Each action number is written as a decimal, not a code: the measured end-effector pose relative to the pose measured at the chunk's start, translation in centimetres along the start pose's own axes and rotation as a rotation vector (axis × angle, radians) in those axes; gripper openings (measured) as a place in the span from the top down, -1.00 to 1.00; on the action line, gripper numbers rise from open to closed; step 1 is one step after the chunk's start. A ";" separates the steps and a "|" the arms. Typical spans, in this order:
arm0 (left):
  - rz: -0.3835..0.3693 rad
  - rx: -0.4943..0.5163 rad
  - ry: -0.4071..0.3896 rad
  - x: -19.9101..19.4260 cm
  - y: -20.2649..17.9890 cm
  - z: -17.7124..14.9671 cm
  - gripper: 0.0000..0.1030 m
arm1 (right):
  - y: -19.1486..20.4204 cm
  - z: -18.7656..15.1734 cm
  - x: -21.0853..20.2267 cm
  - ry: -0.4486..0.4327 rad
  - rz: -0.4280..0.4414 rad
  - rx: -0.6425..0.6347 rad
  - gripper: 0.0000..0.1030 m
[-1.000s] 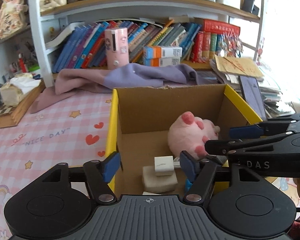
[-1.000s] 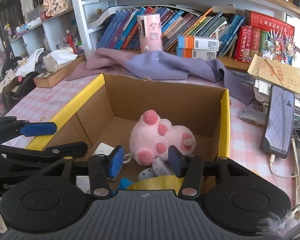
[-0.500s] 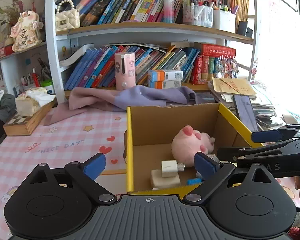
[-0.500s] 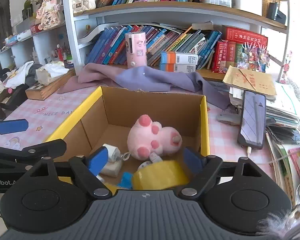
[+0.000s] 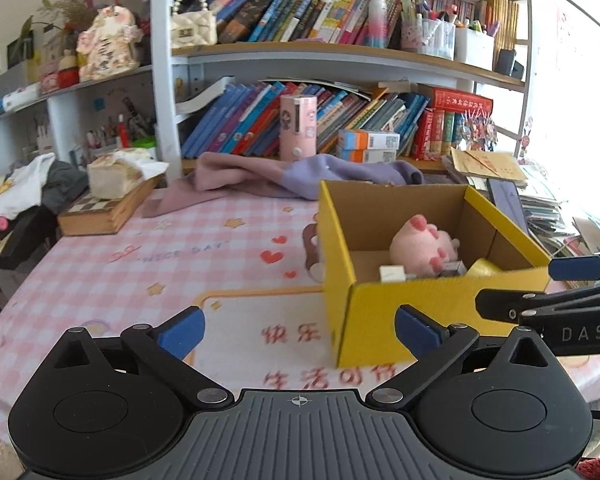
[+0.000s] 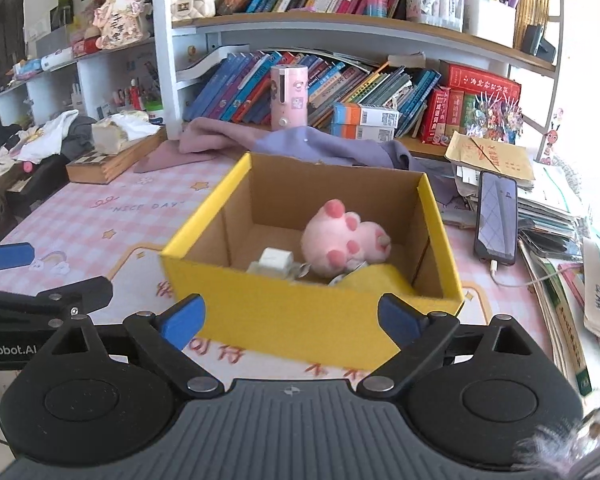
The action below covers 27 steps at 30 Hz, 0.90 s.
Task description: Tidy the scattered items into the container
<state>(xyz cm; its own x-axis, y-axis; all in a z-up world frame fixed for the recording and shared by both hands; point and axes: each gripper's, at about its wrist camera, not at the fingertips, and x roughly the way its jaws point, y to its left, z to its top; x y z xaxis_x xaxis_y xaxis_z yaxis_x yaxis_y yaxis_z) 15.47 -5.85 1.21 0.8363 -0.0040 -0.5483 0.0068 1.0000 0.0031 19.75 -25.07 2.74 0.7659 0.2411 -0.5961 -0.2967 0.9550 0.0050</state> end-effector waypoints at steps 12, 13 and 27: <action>0.072 -0.066 0.037 -5.3 6.0 -4.2 -0.99 | 6.4 -4.4 -5.3 0.000 -0.054 -0.003 -0.86; 0.071 -0.066 0.041 -5.6 6.4 -4.5 -0.99 | 7.0 -4.8 -5.6 0.005 -0.054 -0.002 -0.86; 0.009 0.029 0.075 -8.5 7.4 -6.8 -0.99 | 10.1 -8.3 -8.1 0.037 -0.073 0.060 -0.90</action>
<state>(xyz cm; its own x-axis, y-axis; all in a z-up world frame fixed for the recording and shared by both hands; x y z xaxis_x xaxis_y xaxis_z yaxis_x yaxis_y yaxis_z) 4.69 1.63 0.20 0.7927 0.0069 -0.6096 0.0158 0.9994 0.0319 5.77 -18.83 0.96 0.7625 0.1648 -0.6257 -0.2053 0.9787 0.0076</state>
